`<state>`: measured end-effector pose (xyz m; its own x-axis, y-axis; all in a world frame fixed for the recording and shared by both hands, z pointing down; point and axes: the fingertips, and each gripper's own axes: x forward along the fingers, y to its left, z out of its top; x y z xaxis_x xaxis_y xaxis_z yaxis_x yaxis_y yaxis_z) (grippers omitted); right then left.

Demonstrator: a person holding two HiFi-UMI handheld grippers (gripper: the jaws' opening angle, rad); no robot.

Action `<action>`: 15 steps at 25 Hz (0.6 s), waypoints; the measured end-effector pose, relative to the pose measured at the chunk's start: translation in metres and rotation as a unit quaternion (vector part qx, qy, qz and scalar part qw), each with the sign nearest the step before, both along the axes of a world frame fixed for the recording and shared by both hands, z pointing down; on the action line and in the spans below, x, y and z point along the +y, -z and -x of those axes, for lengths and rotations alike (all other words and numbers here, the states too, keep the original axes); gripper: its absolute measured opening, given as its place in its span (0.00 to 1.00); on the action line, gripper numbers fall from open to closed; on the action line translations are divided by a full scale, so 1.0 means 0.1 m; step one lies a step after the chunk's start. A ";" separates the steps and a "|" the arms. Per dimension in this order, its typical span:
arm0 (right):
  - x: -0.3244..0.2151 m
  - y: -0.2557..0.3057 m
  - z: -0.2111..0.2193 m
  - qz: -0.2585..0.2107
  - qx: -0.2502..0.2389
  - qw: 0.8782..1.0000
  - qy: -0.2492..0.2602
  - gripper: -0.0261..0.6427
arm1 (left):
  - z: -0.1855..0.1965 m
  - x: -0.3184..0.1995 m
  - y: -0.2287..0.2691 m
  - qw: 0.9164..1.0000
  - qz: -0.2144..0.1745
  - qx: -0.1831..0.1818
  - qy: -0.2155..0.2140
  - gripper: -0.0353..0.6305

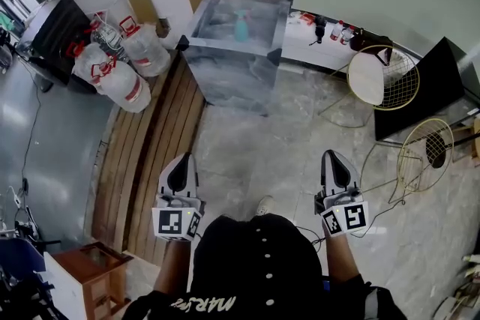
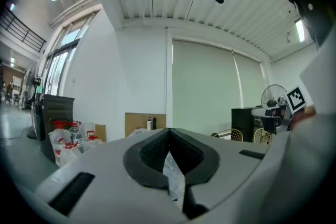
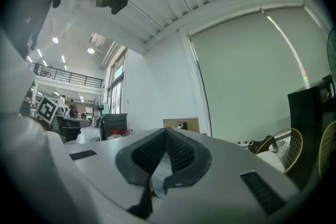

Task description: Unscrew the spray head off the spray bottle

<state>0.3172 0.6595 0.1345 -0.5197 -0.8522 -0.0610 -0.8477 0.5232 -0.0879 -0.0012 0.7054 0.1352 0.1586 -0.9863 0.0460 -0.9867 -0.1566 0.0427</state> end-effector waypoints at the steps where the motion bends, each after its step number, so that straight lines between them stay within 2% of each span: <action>1: -0.04 -0.02 -0.02 0.004 -0.005 1.000 0.007 0.06 | -0.04 -0.03 -0.02 1.000 0.002 -0.004 0.000 0.09; 6: -0.20 0.01 -0.06 -0.005 -0.002 0.999 0.041 0.06 | -0.21 -0.19 -0.05 1.000 0.009 -0.015 0.002 0.09; 11: -0.45 -0.07 -0.06 -0.010 0.030 0.999 0.024 0.06 | -0.19 -0.41 -0.11 1.000 0.021 -0.022 -0.003 0.09; 15: -0.71 -0.17 0.03 0.003 0.018 1.000 0.020 0.06 | -0.07 -0.65 -0.20 1.000 0.023 -0.017 -0.004 0.09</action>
<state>0.3146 0.5882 0.1512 -0.5558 -0.8305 -0.0365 -0.8283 0.5570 -0.0603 0.0062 0.6399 0.1548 0.1636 -0.9818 0.0969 -0.9865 -0.1627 0.0174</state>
